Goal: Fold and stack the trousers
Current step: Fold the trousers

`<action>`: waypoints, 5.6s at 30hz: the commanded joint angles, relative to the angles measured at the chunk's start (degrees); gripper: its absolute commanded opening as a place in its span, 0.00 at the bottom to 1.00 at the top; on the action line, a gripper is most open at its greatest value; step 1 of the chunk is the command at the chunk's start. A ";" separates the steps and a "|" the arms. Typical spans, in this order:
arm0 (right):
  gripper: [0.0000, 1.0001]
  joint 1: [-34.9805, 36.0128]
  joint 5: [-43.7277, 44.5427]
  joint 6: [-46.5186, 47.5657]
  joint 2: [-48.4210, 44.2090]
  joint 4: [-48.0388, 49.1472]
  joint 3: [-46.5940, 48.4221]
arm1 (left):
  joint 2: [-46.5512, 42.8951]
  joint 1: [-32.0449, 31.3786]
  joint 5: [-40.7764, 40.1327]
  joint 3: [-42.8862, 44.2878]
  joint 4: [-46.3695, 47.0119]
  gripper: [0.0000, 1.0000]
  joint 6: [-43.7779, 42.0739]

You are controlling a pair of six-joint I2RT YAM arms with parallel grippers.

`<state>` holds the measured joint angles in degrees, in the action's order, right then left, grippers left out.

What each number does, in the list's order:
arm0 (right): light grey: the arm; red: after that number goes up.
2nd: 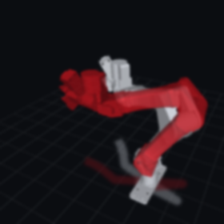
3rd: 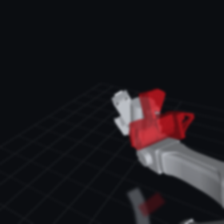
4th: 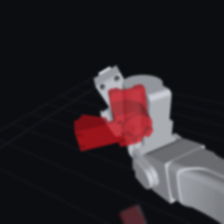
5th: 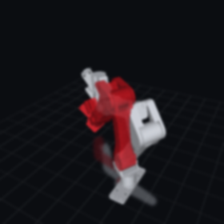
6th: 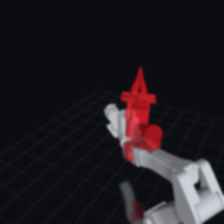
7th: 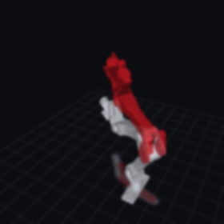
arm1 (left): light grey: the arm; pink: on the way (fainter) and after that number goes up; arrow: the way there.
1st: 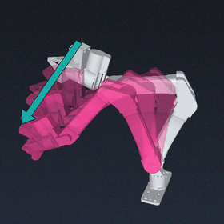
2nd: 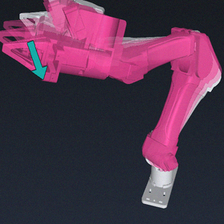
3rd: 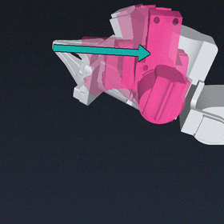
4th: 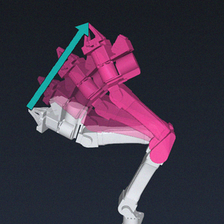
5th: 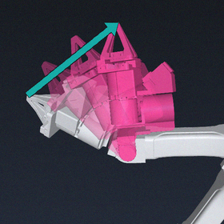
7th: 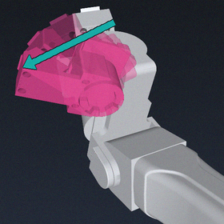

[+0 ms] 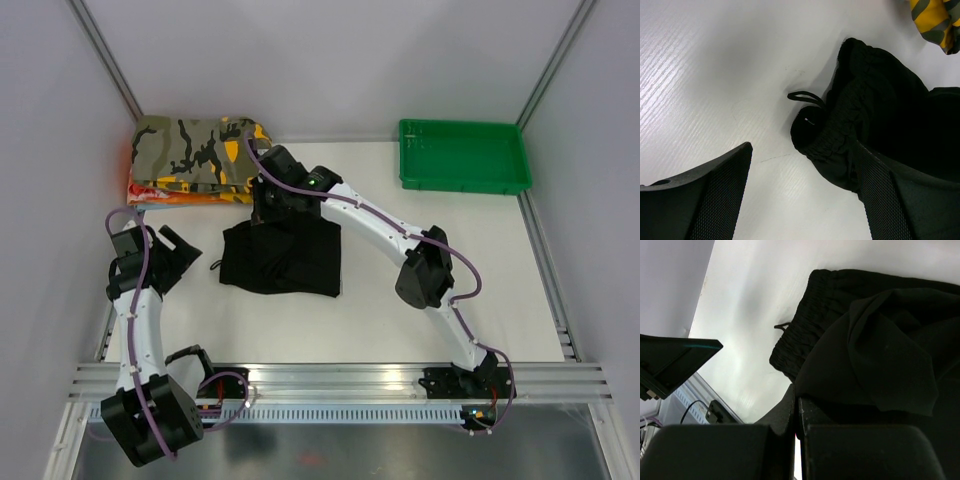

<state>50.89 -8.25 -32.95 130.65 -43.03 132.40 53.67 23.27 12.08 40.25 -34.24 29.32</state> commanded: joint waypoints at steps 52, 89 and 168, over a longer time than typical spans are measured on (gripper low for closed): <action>0.98 -29.01 10.19 7.81 -50.05 12.35 -58.56 | 40.72 -56.22 -48.74 40.08 -14.89 0.95 25.95; 0.98 -29.45 -8.17 3.60 -44.96 21.22 -62.96 | 17.97 -52.28 -39.85 14.26 -9.36 0.05 22.01; 0.32 2.98 8.52 -5.46 -25.89 40.12 -65.95 | 37.47 -28.28 -1.09 18.00 27.13 0.04 39.49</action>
<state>53.47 0.27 -37.95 103.53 -6.26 67.09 90.37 -5.32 11.03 53.08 -9.74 62.61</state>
